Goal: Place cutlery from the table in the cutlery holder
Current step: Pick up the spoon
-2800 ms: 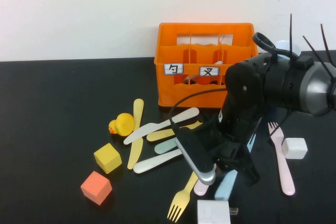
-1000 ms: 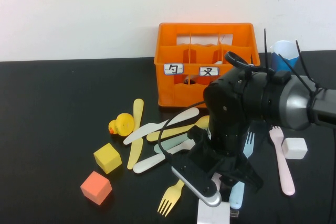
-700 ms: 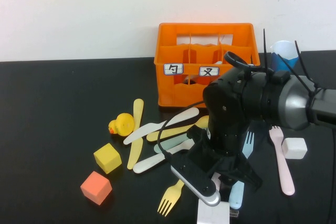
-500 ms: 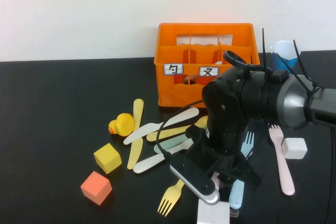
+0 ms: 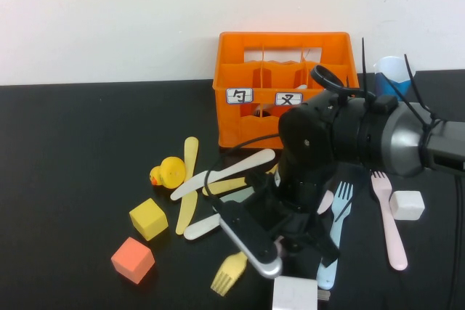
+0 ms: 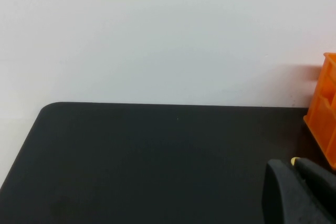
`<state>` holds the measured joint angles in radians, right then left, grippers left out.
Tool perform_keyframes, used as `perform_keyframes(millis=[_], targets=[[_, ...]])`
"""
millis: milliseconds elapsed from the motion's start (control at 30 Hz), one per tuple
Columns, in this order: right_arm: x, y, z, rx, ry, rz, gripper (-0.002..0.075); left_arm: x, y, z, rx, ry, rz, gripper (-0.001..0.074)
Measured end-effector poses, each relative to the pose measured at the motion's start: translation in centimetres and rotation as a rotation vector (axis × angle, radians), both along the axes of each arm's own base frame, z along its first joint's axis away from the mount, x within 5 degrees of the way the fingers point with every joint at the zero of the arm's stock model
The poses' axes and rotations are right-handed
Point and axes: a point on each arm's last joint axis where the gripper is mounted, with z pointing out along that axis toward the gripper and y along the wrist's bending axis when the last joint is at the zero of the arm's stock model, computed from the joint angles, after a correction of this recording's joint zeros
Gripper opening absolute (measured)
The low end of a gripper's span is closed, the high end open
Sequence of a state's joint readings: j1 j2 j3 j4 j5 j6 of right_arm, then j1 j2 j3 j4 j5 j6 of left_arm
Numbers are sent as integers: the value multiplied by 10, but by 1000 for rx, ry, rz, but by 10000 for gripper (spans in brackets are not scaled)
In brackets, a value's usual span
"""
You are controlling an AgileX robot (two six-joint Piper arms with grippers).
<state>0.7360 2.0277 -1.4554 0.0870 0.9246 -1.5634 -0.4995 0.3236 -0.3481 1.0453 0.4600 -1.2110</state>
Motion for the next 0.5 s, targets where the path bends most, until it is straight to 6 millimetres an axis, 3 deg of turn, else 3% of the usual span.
perform_keyframes(millis=[500], targets=[[-3, 5, -1, 33, 28, -19, 255, 0, 0, 0, 5, -1, -2, 0]])
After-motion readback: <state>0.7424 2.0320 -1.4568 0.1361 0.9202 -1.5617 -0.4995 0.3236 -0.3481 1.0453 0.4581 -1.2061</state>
